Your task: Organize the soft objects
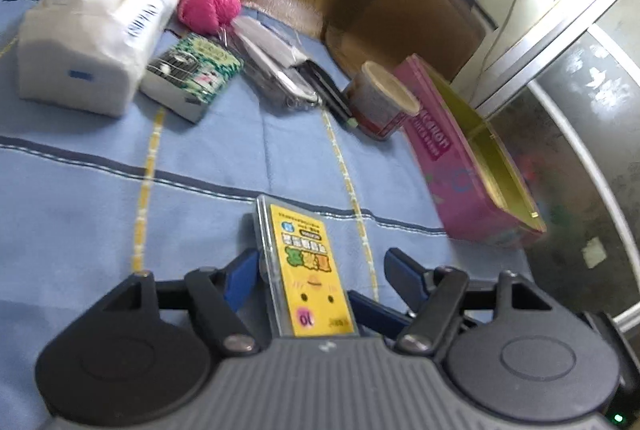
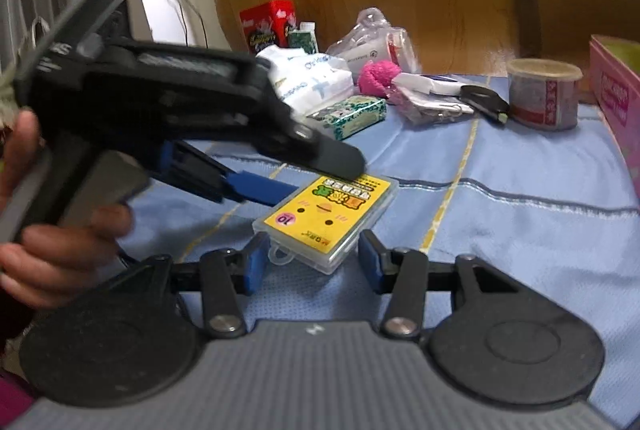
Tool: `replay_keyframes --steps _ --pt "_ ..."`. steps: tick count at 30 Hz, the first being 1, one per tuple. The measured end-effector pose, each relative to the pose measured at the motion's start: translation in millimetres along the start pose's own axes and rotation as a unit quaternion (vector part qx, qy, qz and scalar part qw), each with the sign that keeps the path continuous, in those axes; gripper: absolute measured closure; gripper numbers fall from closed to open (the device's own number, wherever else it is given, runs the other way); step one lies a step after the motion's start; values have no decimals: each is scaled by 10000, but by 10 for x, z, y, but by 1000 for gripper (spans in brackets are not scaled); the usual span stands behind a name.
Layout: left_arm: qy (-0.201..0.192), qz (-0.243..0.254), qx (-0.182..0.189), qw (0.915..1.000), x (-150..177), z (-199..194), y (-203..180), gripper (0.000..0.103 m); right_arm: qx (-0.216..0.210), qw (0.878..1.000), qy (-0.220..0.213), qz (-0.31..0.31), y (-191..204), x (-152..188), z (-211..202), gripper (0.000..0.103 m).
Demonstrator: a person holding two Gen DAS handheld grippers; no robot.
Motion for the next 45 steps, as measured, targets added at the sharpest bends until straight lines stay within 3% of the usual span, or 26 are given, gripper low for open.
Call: replay_keyframes --steps 1,3,5,10,14,18,23,26,29,35,39,41,44,45 --pt "1 -10 -39 10000 11 26 -18 43 -18 10000 -51 70 -33 2 -24 52" --pt "3 1 -148 9999 27 56 -69 62 33 9997 -145 182 -121 4 -77 52" --pt "-16 19 -160 9999 -20 72 -173 67 53 9991 -324 273 -210 -35 -163 52" --pt "-134 632 182 9977 -280 143 -868 67 472 9924 -1101 278 -551 -340 -516 52" --pt "-119 1309 495 9901 -396 487 -1636 67 1245 9790 -1597 252 -1036 -541 -909 52" --pt "104 1665 739 9832 -452 984 -2216 67 1942 9640 -1768 418 -1545 -567 -1224 52" --pt "224 1991 548 9782 -456 1651 -2566 61 2659 9475 -1646 665 -2149 -570 -1339 51" --pt "209 2068 213 9779 -424 1804 -2543 60 3326 9306 -1348 722 -2440 -509 -1272 51" --pt "112 2078 382 9774 -387 1644 -2514 59 3266 9295 -1554 726 -2389 -455 -1364 43" --pt "-397 2379 317 9700 -339 1014 -2197 57 3206 9294 -1755 516 -2094 -443 -1406 43" --pt "-643 2262 108 9719 -278 591 -1741 57 2906 9377 -1866 382 -1800 -500 -1340 44" --pt "-851 2197 -177 9717 -251 369 -1403 55 2634 9457 -1888 255 -1616 -545 -1250 48" --pt "-1095 1960 -613 9725 -239 83 -860 54 2162 9623 -1643 152 -1372 -581 -956 57" --pt "-1127 1839 -705 9739 -245 25 -711 54 1994 9683 -1497 158 -1315 -590 -829 65"
Point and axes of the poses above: each gripper's, at about its wrist camera, not at the fingertips, and z roughly the way its jaws point, y to its left, x to its underside, the point moved 10 cm from there along z, roughly the way its jaws point, and after that the axes turned 4 degrees about -z, right-handed, at the moved point
